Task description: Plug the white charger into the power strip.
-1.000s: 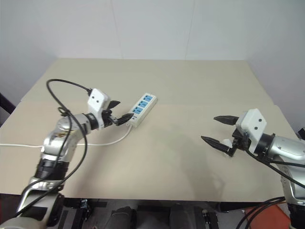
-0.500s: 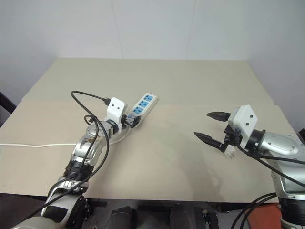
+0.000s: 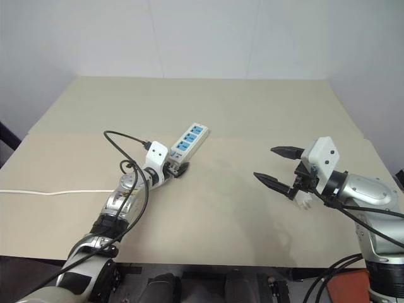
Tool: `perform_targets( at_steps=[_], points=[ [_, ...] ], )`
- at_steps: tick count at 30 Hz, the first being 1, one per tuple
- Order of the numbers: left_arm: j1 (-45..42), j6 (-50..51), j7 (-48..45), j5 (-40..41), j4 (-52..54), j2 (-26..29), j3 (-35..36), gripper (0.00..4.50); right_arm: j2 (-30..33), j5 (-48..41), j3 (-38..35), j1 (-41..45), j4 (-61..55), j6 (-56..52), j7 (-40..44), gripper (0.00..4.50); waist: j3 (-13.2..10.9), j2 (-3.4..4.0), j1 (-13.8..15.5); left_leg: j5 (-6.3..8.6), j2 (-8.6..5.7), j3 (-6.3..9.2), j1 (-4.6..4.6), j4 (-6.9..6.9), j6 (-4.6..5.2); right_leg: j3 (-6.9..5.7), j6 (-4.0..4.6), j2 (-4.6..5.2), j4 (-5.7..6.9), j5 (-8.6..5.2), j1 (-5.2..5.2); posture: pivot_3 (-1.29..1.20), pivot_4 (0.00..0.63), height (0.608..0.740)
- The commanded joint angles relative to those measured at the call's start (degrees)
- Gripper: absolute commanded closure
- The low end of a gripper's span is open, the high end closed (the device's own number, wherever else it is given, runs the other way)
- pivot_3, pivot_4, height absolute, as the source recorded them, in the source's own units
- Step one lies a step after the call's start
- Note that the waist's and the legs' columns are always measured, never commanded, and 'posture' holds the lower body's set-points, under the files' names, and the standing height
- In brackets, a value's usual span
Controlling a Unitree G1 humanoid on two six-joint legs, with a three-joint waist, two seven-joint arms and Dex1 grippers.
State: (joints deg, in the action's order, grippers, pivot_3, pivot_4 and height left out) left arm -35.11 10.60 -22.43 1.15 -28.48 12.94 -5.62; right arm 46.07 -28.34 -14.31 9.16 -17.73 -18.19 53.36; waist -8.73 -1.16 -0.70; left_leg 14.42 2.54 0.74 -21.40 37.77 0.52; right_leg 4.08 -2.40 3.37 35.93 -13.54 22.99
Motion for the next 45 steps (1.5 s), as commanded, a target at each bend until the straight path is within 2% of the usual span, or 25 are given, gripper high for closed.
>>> perform_targets(
  at_steps=[1, 13, 16, 18, 25, 27, 30, 34, 39, 42, 45],
  points=[
    [-1.8, -3.2, 0.8, -0.6, -2.3, -0.3, 0.7, 0.03, 0.4, -1.7, -2.4, 0.8, -2.3, -0.3, -0.6, 0.11, 0.0, 0.00, 0.0, 0.00, 0.00, 0.00, 0.00, 0.00, 0.00, 0.00, 0.00, 0.00, 0.00, 0.00, 0.00, 0.00, 0.150, 0.740],
    [-2.8, -8.7, -0.4, 1.0, -9.7, -3.4, 3.4, 0.03, 0.8, -2.0, -2.8, 0.8, -3.1, -1.1, -0.6, 0.11, 0.0, 0.00, 0.2, 0.00, -0.02, 0.01, 0.02, 0.00, 0.00, -0.01, -0.02, 0.01, -0.01, 0.00, -0.05, 0.00, 0.150, 0.740],
    [-3.0, -9.3, -1.3, 1.2, -10.6, -3.4, 3.7, 0.60, 0.9, -2.0, -2.8, 0.8, -3.1, -1.2, -0.6, 0.11, 0.0, 0.01, 0.2, 0.00, -0.02, 0.01, 0.03, 0.00, 0.00, -0.01, -0.02, 0.01, -0.02, 0.00, -0.05, 0.00, 0.150, 0.740],
    [-3.3, -9.8, -1.7, 1.2, -11.3, -3.2, 3.7, 1.15, 0.9, -2.2, -2.9, 0.7, -3.4, -1.4, -0.6, 0.11, 0.0, 0.01, 0.2, 0.00, -0.02, 0.01, 0.04, 0.00, 0.00, -0.01, -0.02, 0.01, -0.02, 0.00, -0.07, 0.00, 0.150, 0.740],
    [-4.4, -11.0, -4.0, 1.4, -12.9, -2.7, 4.1, 1.17, 1.4, -3.3, -3.3, 0.5, -4.0, -2.0, -1.2, 0.11, 0.0, 0.01, 0.2, 0.00, -0.02, 0.02, 0.17, 0.00, 0.00, -0.04, -0.03, 0.01, -0.05, -0.01, -0.24, 0.00, 0.150, 0.740],
    [-4.1, -10.8, -6.9, 2.0, -11.8, -2.2, 3.7, 1.17, 1.6, -3.4, -3.5, 0.5, -4.0, -2.2, -1.3, 0.11, 0.0, 0.01, 0.0, 0.00, -0.01, 0.03, 0.22, -0.01, 0.00, -0.04, -0.04, 0.01, -0.07, -0.01, -0.29, 0.00, 0.150, 0.740],
    [-2.6, -8.0, -17.1, 4.6, -6.8, 0.1, 2.5, 1.17, 1.8, -3.5, -4.1, 0.3, -4.2, -2.7, -1.6, 0.11, 0.0, 0.01, 0.0, 0.00, -0.01, 0.03, 0.18, -0.02, 0.00, -0.05, -0.04, 0.01, -0.09, -0.02, -0.24, 0.00, 0.150, 0.740],
    [0.0, -1.8, -32.2, 9.4, 2.7, 5.6, 0.2, 1.17, 2.0, -3.7, -5.2, -0.1, -4.1, -3.4, -1.6, 0.11, 0.0, 0.01, -0.1, 0.00, 0.00, 0.02, -0.04, -0.02, -0.01, -0.04, -0.03, 0.01, -0.06, -0.01, -0.01, 0.00, 0.150, 0.740],
    [2.2, 1.7, -44.2, 13.0, 9.9, 11.1, -1.5, 1.17, 2.1, -3.3, -5.5, -0.2, -3.5, -3.2, -1.6, 0.11, 0.0, 0.01, -0.1, 0.00, 0.01, 0.02, -0.08, -0.01, 0.00, -0.04, -0.01, -0.01, 0.00, -0.01, 0.08, 0.00, 0.150, 0.740],
    [3.6, 1.7, -50.9, 15.0, 12.9, 13.8, -2.4, 1.17, 2.1, -3.2, -5.6, 0.0, -3.2, -3.1, -1.7, 0.11, 0.0, 0.02, -0.1, 0.00, 0.02, 0.01, -0.08, -0.01, 0.00, -0.04, -0.01, -0.01, -0.02, -0.02, 0.07, 0.00, 0.150, 0.740],
    [5.2, -6.3, -55.3, 12.7, 12.3, 15.7, -4.2, 1.17, 2.1, -3.3, -5.7, 0.0, -3.2, -3.1, -1.7, 0.11, 0.0, 0.02, -0.1, 0.00, 0.03, 0.01, -0.08, -0.02, 0.00, -0.04, 0.00, -0.01, -0.03, -0.02, 0.08, 0.00, 0.150, 0.740]
  ],
)
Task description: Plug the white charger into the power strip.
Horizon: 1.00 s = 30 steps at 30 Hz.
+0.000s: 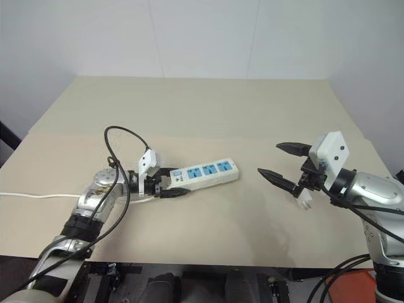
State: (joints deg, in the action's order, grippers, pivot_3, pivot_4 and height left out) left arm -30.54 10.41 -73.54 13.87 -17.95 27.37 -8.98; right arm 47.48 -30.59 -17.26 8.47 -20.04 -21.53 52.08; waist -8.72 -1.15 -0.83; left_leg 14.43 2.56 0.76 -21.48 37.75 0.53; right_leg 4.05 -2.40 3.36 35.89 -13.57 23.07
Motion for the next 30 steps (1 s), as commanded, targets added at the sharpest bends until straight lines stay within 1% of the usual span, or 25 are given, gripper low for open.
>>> perform_targets(
  at_steps=[1, 4, 8, 12, 14, 20, 22, 25, 27, 29, 30],
  points=[
    [0.8, -7.4, -4.8, -0.4, 1.3, 1.4, -1.2, 1.17, 0.7, -1.1, -2.8, 0.7, -0.9, 0.2, -0.4, 0.11, 0.0, 0.00, 0.0, 0.00, 0.00, 0.00, 0.00, 0.00, 0.00, 0.00, 0.01, 0.00, 0.00, 0.00, 0.00, 0.00, 0.150, 0.740],
    [1.3, -8.5, -6.3, 0.1, 0.9, 1.3, -1.8, 1.17, 0.8, -1.0, -3.1, 0.5, -0.8, 0.3, -0.3, 0.11, 0.0, 0.00, 0.1, 0.00, 0.00, 0.00, 0.00, 0.01, 0.00, 0.00, 0.01, 0.00, 0.01, 0.00, -0.01, 0.00, 0.150, 0.740],
    [2.0, -17.2, -4.4, -2.9, -1.9, -0.1, -2.8, 1.17, 1.1, -0.8, -3.9, -0.2, -0.7, 0.3, -0.2, 0.11, 0.0, 0.00, 0.2, 0.00, 0.00, 0.00, -0.02, 0.01, 0.01, -0.01, 0.01, 0.00, -0.02, 0.00, -0.01, 0.00, 0.150, 0.740],
    [2.2, -20.9, -4.7, -4.4, -4.5, -1.0, -3.8, 1.17, 1.5, -0.6, -4.6, -0.6, -0.4, 0.3, 0.0, 0.11, 0.0, 0.00, 0.1, 0.00, -0.01, 0.00, -0.04, 0.02, 0.01, 0.00, 0.01, 0.01, -0.03, 0.01, -0.01, 0.00, 0.150, 0.740],
    [2.5, -24.4, -4.2, -5.4, -6.7, -1.7, -4.0, 1.17, 1.7, -0.6, -4.9, -0.6, -0.2, 0.3, 0.1, 0.11, 0.0, 0.00, 0.1, 0.00, 0.00, 0.00, -0.03, 0.02, 0.01, 0.00, 0.00, 0.01, -0.02, 0.01, -0.01, 0.00, 0.150, 0.740],
    [2.5, -28.3, -4.5, -6.4, -10.8, -2.5, -4.8, 1.17, 2.3, -0.3, -5.2, -1.1, 0.3, -0.4, -0.2, 0.11, 0.0, 0.00, 0.2, 0.00, -0.01, 0.00, -0.03, 0.02, 0.01, -0.01, 0.00, 0.01, -0.03, 0.00, -0.04, 0.00, 0.150, 0.740],
    [2.7, -27.9, -4.3, -6.2, -11.1, -2.7, -4.6, 1.17, 3.2, -2.0, -5.6, -0.4, 0.6, -6.6, -2.9, 0.11, 0.0, 0.00, 0.2, 0.01, -0.01, 0.00, -0.02, 0.02, 0.02, 0.00, 0.00, 0.01, -0.02, 0.00, -0.04, 0.00, 0.150, 0.740],
    [2.9, -27.9, -4.2, -6.1, -11.0, -2.8, -4.6, 1.17, 7.2, -1.8, -4.0, 3.2, 1.3, -19.6, -8.1, 0.11, 0.0, 0.02, 0.1, 0.00, -0.01, -0.01, -0.01, 0.03, 0.01, 0.01, 0.00, 0.03, 0.00, 0.01, -0.05, 0.00, 0.150, 0.740],
    [3.0, -27.4, -4.4, -5.9, -10.8, -2.8, -4.7, 1.17, 11.8, -4.2, -0.5, 12.4, 5.1, -36.7, -11.1, 0.11, 0.0, 0.08, 0.0, 0.00, -0.01, -0.01, 0.01, 0.02, 0.01, 0.01, 0.01, 0.03, 0.01, 0.01, -0.05, 0.00, 0.150, 0.740],
    [3.0, -27.3, -4.4, -5.9, -10.7, -2.9, -4.7, 1.17, 14.9, -5.7, 4.0, 21.7, 8.8, -50.6, -12.3, 0.11, 0.1, 0.20, -0.1, 0.00, 0.00, -0.08, 0.04, 0.03, 0.01, 0.10, 0.05, 0.05, 0.02, 0.03, -0.01, 0.00, 0.150, 0.740],
    [2.9, -27.3, -4.4, -6.0, -10.8, -2.9, -4.8, 1.17, 15.6, -5.7, 6.2, 25.5, 10.6, -55.2, -12.5, 0.11, 0.1, 0.21, -0.1, 0.00, 0.00, -0.06, 0.04, 0.01, 0.02, 0.06, 0.06, 0.05, 0.00, 0.02, -0.03, 0.00, 0.150, 0.740]
  ],
)
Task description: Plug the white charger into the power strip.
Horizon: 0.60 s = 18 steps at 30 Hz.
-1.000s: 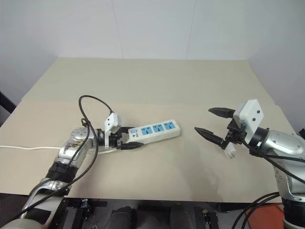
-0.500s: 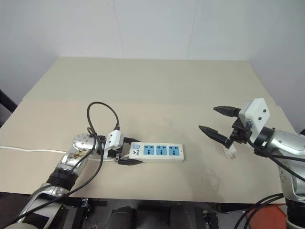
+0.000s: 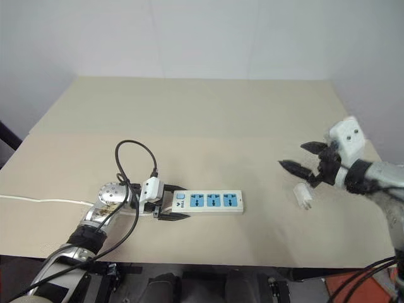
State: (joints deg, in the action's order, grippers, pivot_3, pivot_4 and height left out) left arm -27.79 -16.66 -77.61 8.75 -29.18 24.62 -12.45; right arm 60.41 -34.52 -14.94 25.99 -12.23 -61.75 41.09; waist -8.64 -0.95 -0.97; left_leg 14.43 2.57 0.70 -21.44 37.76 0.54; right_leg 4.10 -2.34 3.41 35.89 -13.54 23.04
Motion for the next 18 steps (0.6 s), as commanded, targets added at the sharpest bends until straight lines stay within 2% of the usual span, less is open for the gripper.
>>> perform_targets(
  at_steps=[1, 4, 8, 11, 18],
  points=[
    [0.1, -0.3, -0.3, -0.9, 0.4, -0.2, -1.3, 1.17, 2.9, -1.5, 6.3, 11.7, 4.9, -19.3, -1.8, 0.11, 0.0, 0.00, 0.1, 0.02, 0.05, 0.00, 0.02, -0.03, 0.03, -0.01, 0.06, -0.04, 0.01, -0.03, 0.02, 0.00, 0.150, 0.740],
    [0.1, -0.2, -0.2, -1.0, 0.5, -0.4, -1.4, 1.17, 3.4, 0.5, 16.3, 22.0, 11.7, -29.2, -2.4, 0.11, 0.0, 0.01, 0.3, 0.07, 0.12, 0.03, -0.04, -0.06, 0.12, -0.08, 0.15, -0.10, 0.00, -0.09, 0.09, 0.00, 0.150, 0.740],
    [0.8, -0.1, -0.3, -1.2, 1.0, -0.5, -1.9, 1.17, 3.1, 1.1, 27.8, 30.7, 23.7, -30.8, -3.2, 0.11, 0.0, 0.03, 0.3, 0.08, 0.07, -0.01, -0.27, -0.02, 0.14, -0.10, 0.12, -0.01, -0.06, -0.08, 0.23, 0.00, 0.150, 0.740],
    [1.5, -0.1, -0.3, -1.2, 1.6, -0.4, -2.1, 1.17, 2.8, 2.2, 35.3, 34.0, 29.0, -30.8, -2.3, 0.11, 0.1, 0.07, 0.3, 0.10, 0.06, -0.02, -0.36, -0.01, 0.17, -0.11, 0.09, 0.01, -0.11, -0.06, 0.27, 0.00, 0.150, 0.740],
    [2.6, 1.3, 0.2, -0.8, 3.7, -0.2, -2.1, 1.17, -0.4, 5.6, 41.1, 34.8, 33.8, -29.9, -0.6, 0.11, 0.1, 0.17, 0.2, 0.12, 0.07, -0.02, -0.41, 0.00, 0.21, -0.10, 0.07, -0.01, -0.04, -0.06, 0.36, 0.00, 0.150, 0.740]
  ],
)
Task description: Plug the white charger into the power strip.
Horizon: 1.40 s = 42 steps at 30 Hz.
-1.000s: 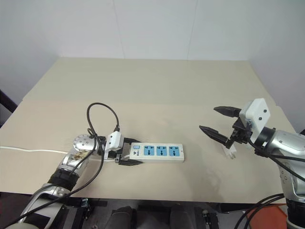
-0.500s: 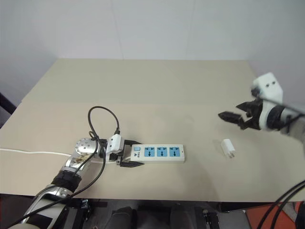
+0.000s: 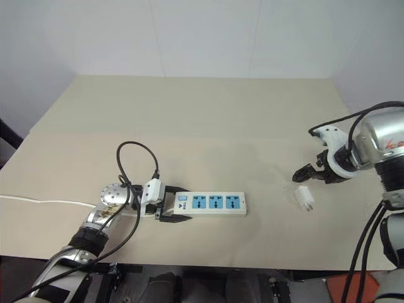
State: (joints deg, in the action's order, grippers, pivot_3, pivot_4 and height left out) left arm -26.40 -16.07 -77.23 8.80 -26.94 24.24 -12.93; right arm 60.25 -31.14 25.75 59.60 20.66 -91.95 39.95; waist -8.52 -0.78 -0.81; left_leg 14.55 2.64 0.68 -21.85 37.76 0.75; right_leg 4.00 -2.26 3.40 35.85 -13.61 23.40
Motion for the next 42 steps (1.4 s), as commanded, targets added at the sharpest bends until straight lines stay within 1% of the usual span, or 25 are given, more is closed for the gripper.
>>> perform_targets(
  at_steps=[1, 9, 19, 20, 21, 23, 25, 27, 29, 33, 37, 39, 41, 42],
  points=[
    [1.4, 0.8, -0.1, -0.9, 1.7, 0.2, -1.6, 1.17, -0.6, 2.7, 0.5, 1.1, 1.4, 0.7, 0.7, 0.11, 0.0, 0.01, 0.1, 0.00, 0.00, 0.00, 0.00, 0.01, 0.00, 0.00, 0.00, 0.00, 0.01, 0.00, 0.00, 0.00, 0.150, 0.740],
    [2.1, 1.5, 0.3, -0.8, 2.9, 1.0, -1.4, 1.17, -3.8, 6.3, 1.0, -0.9, 4.1, 3.0, 1.7, 0.11, 0.0, 0.05, 0.0, 0.00, 0.00, 0.00, -0.03, 0.02, 0.00, -0.01, -0.01, -0.01, 0.02, 0.00, 0.03, 0.00, 0.150, 0.740],
    [2.1, 1.8, 1.0, -0.9, 3.1, 2.0, -0.9, 1.17, -5.4, 9.7, 2.4, -1.4, 6.7, 5.4, 4.3, 0.11, 0.0, 0.08, -0.1, 0.00, 0.01, 0.00, 0.02, 0.02, 0.00, 0.00, -0.01, -0.03, 0.08, 0.01, 0.03, 0.00, 0.150, 0.740],
    [2.1, 1.7, 1.1, -0.9, 3.0, 2.0, -0.9, 1.17, -5.5, 9.8, 2.7, -1.5, 6.6, 5.7, 4.8, 0.49, 0.0, 0.08, -0.1, 0.00, 0.00, 0.00, 0.03, 0.02, 0.00, 0.00, -0.01, -0.03, 0.10, 0.01, 0.03, 0.00, 0.150, 0.740],
    [2.1, 1.8, 1.2, -0.9, 3.0, 2.1, -0.8, 1.17, -5.5, 9.9, 3.0, -1.6, 6.4, 6.0, 5.2, 0.69, 0.0, 0.08, -0.1, 0.00, 0.00, 0.00, 0.03, 0.02, 0.00, 0.00, -0.01, -0.03, 0.11, 0.01, 0.03, 0.00, 0.150, 0.740],
    [2.0, 1.8, 1.3, -0.9, 3.0, 2.1, -0.8, 1.17, -5.6, 10.2, 3.2, -1.7, 6.2, 6.1, 5.7, 1.31, 0.0, 0.08, -0.1, 0.00, 0.00, 0.00, 0.04, 0.02, 0.00, 0.00, -0.01, -0.04, 0.12, 0.01, 0.03, 0.00, 0.150, 0.740],
    [1.9, 1.8, 1.5, -0.9, 2.8, 2.2, -0.6, 1.17, -5.8, 10.6, 3.4, -1.7, 5.8, 5.9, 6.3, 2.00, 0.0, 0.08, -0.1, 0.00, 0.00, 0.00, 0.03, 0.02, 0.00, 0.00, -0.01, -0.04, 0.11, 0.01, 0.03, 0.00, 0.150, 0.740],
    [1.7, 1.8, 1.5, -1.0, 2.6, 2.3, -0.5, 1.17, -5.8, 10.8, 3.4, -1.8, 5.4, 5.6, 6.7, 2.80, 0.0, 0.08, -0.1, 0.00, 0.00, 0.01, 0.04, 0.02, 0.00, 0.00, -0.01, -0.04, 0.11, 0.01, 0.03, 0.00, 0.150, 0.740],
    [1.6, 1.7, 1.6, -1.0, 2.4, 2.5, -0.4, 1.17, -5.7, 10.7, 3.4, -1.9, 4.6, 5.1, 7.0, 3.38, 0.0, 0.08, -0.1, 0.00, 0.01, 0.01, 0.04, 0.03, 0.00, 0.00, -0.01, -0.04, 0.12, 0.01, 0.03, 0.00, 0.150, 0.740],
    [1.4, 1.6, 1.7, -1.0, 2.2, 2.8, -0.3, 1.17, -5.4, 10.7, 2.6, -2.3, 3.2, 5.1, 7.2, 3.39, 0.0, 0.08, -0.2, 0.00, 0.01, 0.01, 0.06, 0.03, 0.00, 0.00, -0.01, -0.04, 0.14, 0.01, 0.03, 0.00, 0.150, 0.740],
    [1.0, 1.6, 2.0, -1.1, 1.6, 2.8, -0.1, 1.17, -4.6, 11.4, -1.9, -2.7, -1.4, 8.6, 5.6, 3.39, 0.0, 0.08, -0.2, 0.00, 0.01, 0.01, 0.06, 0.03, 0.00, 0.01, -0.01, -0.05, 0.15, 0.01, 0.03, 0.00, 0.150, 0.740],
    [0.6, 1.6, 2.0, -1.2, 1.0, 2.7, -0.1, 1.17, -5.4, 10.3, -8.5, -3.5, -5.3, 11.1, 3.9, 3.39, 0.0, 0.08, -0.2, 0.00, 0.01, 0.01, 0.07, 0.03, 0.00, 0.01, -0.01, -0.05, 0.15, 0.01, 0.03, 0.00, 0.150, 0.740],
    [-0.1, 1.6, 1.9, -1.2, 0.4, 2.6, -0.1, 1.17, -7.1, 8.8, -17.3, -6.9, -11.7, 17.4, 1.7, 3.39, 0.0, 0.08, -0.2, -0.01, 0.00, 0.01, 0.06, 0.03, 0.00, 0.01, -0.01, -0.05, 0.16, 0.01, 0.03, 0.00, 0.150, 0.740],
    [-0.5, 1.6, 1.8, -1.2, 0.0, 2.5, -0.1, 1.17, -8.0, 7.6, -21.3, -9.2, -15.3, 21.1, 2.0, 3.39, 0.0, 0.08, -0.2, -0.01, 0.02, 0.04, 0.06, 0.03, 0.00, -0.01, -0.02, -0.08, 0.14, 0.00, 0.02, 0.00, 0.150, 0.740]
  ],
)
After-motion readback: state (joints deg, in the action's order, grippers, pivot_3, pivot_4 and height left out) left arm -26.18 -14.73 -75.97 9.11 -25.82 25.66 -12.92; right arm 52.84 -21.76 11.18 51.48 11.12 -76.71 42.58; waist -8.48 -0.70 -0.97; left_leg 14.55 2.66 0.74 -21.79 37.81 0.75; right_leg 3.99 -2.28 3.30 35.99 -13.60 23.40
